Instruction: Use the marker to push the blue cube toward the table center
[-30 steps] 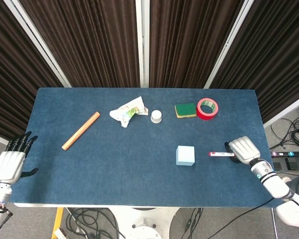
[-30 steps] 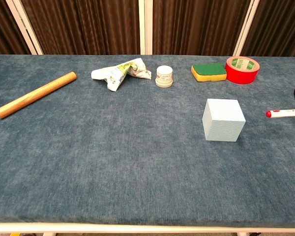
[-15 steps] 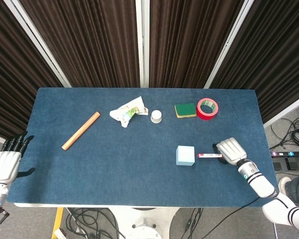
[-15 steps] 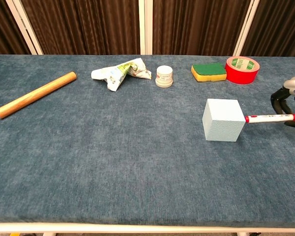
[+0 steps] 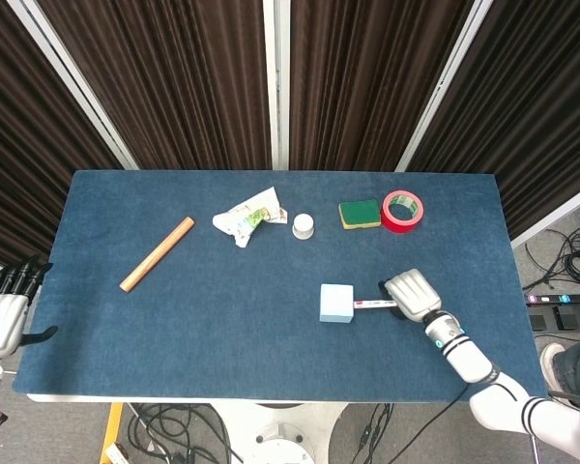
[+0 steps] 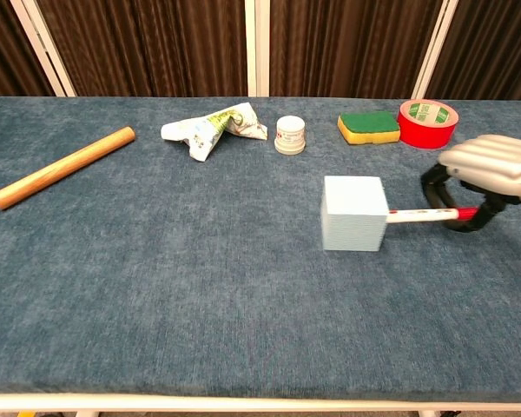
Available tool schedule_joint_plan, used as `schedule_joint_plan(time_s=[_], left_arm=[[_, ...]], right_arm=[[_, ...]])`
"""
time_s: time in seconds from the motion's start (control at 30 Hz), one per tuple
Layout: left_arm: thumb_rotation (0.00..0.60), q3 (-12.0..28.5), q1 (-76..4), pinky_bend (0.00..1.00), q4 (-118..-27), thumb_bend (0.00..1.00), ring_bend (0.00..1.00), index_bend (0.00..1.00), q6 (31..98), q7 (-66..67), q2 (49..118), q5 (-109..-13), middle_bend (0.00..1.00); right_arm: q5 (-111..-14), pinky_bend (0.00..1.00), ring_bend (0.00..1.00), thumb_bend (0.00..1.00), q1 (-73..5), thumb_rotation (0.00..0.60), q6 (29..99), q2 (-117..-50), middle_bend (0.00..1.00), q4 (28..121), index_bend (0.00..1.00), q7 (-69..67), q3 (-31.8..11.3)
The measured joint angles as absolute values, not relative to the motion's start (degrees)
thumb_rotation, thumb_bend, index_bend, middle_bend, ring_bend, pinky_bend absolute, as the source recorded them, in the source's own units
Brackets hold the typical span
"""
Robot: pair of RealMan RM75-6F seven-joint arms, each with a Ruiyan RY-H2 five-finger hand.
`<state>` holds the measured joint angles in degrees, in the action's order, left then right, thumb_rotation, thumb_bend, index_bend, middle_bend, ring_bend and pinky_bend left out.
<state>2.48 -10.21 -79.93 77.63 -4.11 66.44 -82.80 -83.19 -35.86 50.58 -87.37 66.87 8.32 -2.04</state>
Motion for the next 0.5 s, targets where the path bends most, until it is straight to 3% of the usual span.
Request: schedule_joint_plan(time_s=[0.3,0.5], left_arm=[[0.600,2.5,-10.1,0.10,-79.4,0.01,0.00,0.14,77.2,-5.6,66.2,-82.4,0.06],[0.600,2.6,-10.1,0.10,-78.9,0.01,0.00,0.14,77.1,-6.3,66.0,-82.4,0.06]], right_arm=[[-80.1,1.00,0.95,0.25,-37.9,0.600,49.1,-90.4,0.63,69.1,0.65,13.1,-4.1],[-79.2,1.00,0.95,0.24,-37.6,0.600,49.2,-89.0,0.63,69.8,0.65,14.2,-4.0]])
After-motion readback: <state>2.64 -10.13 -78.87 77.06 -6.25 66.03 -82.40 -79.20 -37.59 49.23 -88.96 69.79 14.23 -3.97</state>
